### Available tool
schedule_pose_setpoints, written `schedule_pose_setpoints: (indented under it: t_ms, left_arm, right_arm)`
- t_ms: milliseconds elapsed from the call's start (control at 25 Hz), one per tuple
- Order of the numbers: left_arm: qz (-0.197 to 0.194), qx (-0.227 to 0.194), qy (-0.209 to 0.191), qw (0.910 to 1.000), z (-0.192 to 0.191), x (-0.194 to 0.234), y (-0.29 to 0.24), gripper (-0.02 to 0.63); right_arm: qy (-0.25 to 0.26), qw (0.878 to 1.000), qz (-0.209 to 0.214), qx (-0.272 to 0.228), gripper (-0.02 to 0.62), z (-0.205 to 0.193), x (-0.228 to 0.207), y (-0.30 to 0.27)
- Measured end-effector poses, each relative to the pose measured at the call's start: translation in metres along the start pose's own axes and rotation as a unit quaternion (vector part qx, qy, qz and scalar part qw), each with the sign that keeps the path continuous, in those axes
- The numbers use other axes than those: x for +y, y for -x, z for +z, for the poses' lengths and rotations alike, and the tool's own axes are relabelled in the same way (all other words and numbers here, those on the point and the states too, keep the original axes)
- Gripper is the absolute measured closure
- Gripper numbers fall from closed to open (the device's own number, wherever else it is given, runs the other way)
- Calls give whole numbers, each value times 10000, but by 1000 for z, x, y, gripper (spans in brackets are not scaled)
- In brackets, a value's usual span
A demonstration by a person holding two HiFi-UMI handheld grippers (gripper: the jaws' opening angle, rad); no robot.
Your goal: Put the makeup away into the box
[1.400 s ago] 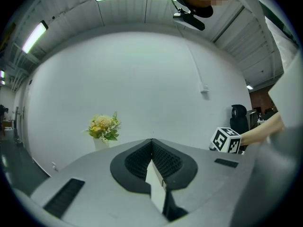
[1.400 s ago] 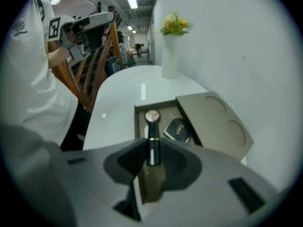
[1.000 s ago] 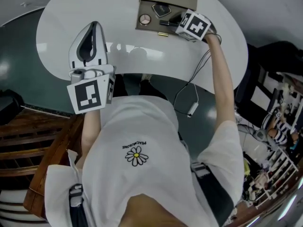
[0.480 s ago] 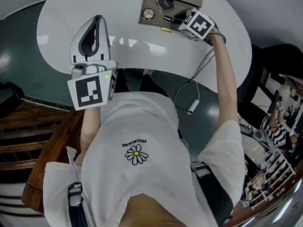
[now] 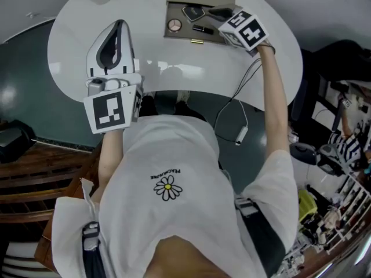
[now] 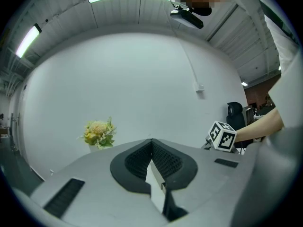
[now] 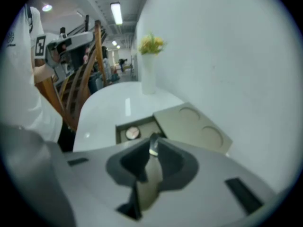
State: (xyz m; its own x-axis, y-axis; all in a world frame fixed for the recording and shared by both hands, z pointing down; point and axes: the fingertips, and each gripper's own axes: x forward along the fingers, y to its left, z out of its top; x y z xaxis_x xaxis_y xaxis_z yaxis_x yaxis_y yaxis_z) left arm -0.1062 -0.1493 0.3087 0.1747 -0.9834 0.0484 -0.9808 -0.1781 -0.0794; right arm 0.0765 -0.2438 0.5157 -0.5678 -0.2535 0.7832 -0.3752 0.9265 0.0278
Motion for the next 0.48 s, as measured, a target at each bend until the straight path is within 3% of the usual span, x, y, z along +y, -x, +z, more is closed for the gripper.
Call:
schedule_pose_setpoints:
  t_ms: [80,160,360,480]
  left_arm:
    - [-125,-175,-29,9998,15,-7,-3,586]
    - [-288,-412,-56,9987,32,-15,-8,586]
    - [-731,-751,-51,9945,56,-36,-19,586]
    - [-1028,-891,-30,9907,62,-50,-18,586]
  right_arm:
    - [-200,9965,-401,-709,535,29,-9,30]
    - [-368,9856,-843,-1418,538,57,-19,64]
    - [-741,9381,-1910,-2794,551,93,-18,154]
    - [-1010,9058,-2526,-3248,556,90,5,199]
